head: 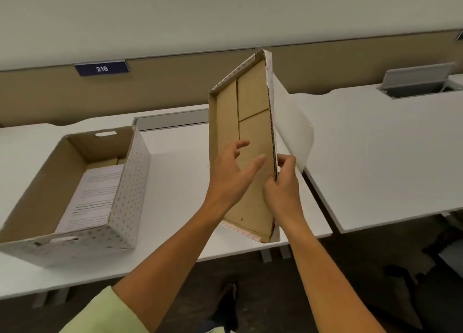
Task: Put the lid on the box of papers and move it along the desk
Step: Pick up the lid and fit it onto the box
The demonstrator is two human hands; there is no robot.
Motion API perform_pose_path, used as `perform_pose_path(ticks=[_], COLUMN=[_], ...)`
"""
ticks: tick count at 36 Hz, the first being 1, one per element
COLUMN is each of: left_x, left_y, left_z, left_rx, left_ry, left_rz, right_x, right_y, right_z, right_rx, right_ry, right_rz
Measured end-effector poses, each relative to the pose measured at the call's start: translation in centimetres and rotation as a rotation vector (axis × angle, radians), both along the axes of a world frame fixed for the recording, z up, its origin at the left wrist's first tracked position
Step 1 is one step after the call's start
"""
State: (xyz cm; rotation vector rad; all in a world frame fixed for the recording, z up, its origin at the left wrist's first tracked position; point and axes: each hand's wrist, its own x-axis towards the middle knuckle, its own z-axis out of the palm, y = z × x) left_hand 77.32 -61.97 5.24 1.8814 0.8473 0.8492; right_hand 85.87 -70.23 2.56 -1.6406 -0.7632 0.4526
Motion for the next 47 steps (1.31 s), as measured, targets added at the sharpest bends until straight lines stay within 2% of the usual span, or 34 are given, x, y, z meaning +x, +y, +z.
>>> perform_pose_path(ticks=[6,9,14,19,27,30,34,37,41,44,47], left_x=[-1.5,-2.6,-4.9,-8.3,-15.1,-17.8,-22.5,-25.7,-29.7,-32.7,-35.5], left_y=[-2.2,-2.8,-2.4,-0.9,2.3,3.6,5.7,7.0,8.7,10.0,11.1], left_z=[2.7,3.5,4.8,6.2,7.6,8.2,9.3,9.6,9.9,10.1,10.3], left_rx=[0.055,0.081,0.100,0.087,-0.012,-0.053,-0.051,-0.068,-0.087,-0.147,-0.193], left_ry=[-0.058,-0.082,-0.135,-0.191,-0.194,-0.189,-0.187,-0.200,-0.222,-0.288,-0.358], left_rz=[0.037,0.016,0.073,0.110,0.064,0.043,-0.004,-0.052,-0.108,-0.168,-0.215], right_x=[-5.4,-7.8,-10.3,-12.8,-17.9,-19.4,-21.1,-22.0,-22.7,-22.8,-22.9], right_y=[0.8,1.4,2.0,3.2,6.1,6.5,7.6,8.8,10.6,11.9,13.2], right_z=[0.4,1.2,2.8,3.3,3.6,3.1,2.9,3.2,3.8,4.7,5.8], right_rx=[0.095,0.176,0.238,0.246,0.141,0.133,0.216,0.257,0.237,0.210,0.178], right_ry=[-0.086,0.014,0.028,-0.138,-0.324,-0.308,-0.114,-0.083,-0.159,-0.185,-0.162], right_rz=[0.007,0.078,0.096,0.092,0.129,0.274,0.464,0.398,0.194,0.040,-0.013])
